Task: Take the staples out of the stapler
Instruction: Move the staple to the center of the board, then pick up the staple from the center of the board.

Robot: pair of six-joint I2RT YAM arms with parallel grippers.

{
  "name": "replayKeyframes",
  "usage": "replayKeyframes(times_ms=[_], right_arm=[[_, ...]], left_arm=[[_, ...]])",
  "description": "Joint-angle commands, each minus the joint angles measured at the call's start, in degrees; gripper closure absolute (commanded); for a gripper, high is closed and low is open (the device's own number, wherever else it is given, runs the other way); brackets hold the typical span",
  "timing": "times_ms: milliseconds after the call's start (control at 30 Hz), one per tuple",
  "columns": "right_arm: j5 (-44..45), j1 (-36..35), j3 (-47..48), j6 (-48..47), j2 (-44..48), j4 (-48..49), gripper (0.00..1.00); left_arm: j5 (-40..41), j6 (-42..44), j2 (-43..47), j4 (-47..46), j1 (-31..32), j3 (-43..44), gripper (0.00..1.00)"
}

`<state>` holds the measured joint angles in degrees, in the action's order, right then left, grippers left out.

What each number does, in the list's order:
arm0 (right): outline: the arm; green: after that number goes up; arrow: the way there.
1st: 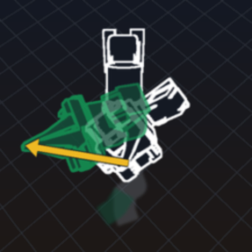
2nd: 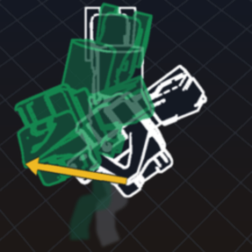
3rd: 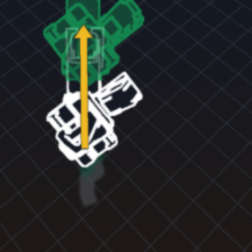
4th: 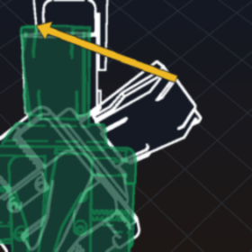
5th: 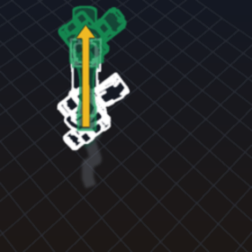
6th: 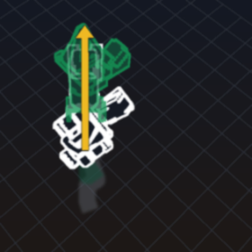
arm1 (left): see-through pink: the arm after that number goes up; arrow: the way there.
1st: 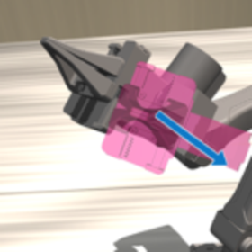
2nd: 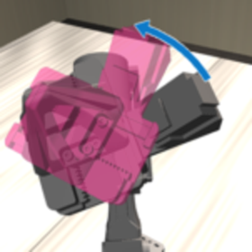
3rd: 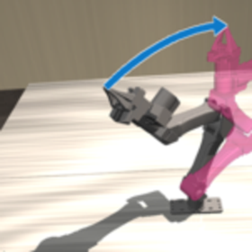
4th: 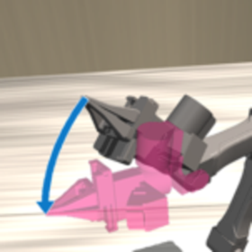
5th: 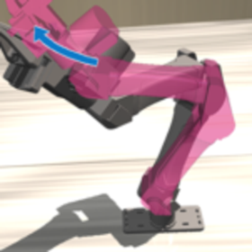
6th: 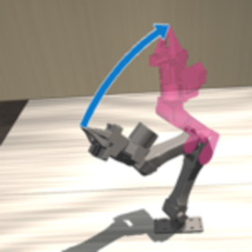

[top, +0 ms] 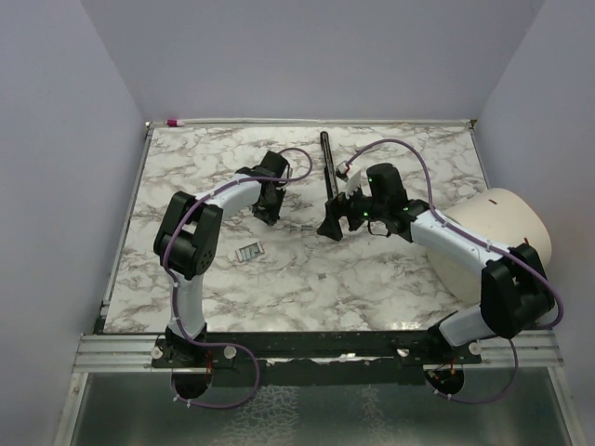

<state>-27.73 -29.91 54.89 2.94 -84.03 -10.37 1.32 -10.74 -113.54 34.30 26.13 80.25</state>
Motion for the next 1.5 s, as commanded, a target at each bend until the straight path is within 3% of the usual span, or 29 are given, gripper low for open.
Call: replayKeyframes(times_ms=[0, 367, 733, 800, 933, 1067, 1233, 1467], right_arm=[[-2.3, 0.2, -0.4, 0.3, -0.9, 1.6, 0.0], [-4.5, 0.2, -0.1, 1.5, -1.6, 1.5, 0.0], [-2.2, 0.2, -1.4, 2.6, 1.6, 1.6, 0.0], [-0.6, 0.2, -2.0, 3.7, 2.6, 1.9, 0.0], [4.6, 0.3, -3.2, 7.1, 4.7, 0.9, 0.0], [4.9, -0.3, -2.6, 11.1, 3.9, -0.2, 0.01], [15.0, -8.1, 6.0, 15.9, -4.2, -4.7, 0.04], [31.9, -14.2, 28.3, 27.1, -22.8, -21.0, 0.05]], left_arm=[[-1.7, 0.1, 0.4, 0.3, 0.1, 0.9, 0.77], [-1.2, -4.7, 2.1, 0.3, 2.4, -0.9, 0.76], [-4.3, -14.1, 8.0, -2.4, 5.6, -10.4, 0.73], [-5.6, -15.3, 10.4, -4.1, 5.6, -11.4, 0.68], [-4.4, -14.9, 15.0, -3.8, 3.6, -9.8, 0.63], [-4.6, -13.1, 20.5, -5.5, -4.7, -9.5, 0.57], [-4.4, -14.2, 25.9, -11.1, -11.7, -7.3, 0.5], [-1.6, -14.9, 31.8, -17.1, -16.4, -10.4, 0.47]])
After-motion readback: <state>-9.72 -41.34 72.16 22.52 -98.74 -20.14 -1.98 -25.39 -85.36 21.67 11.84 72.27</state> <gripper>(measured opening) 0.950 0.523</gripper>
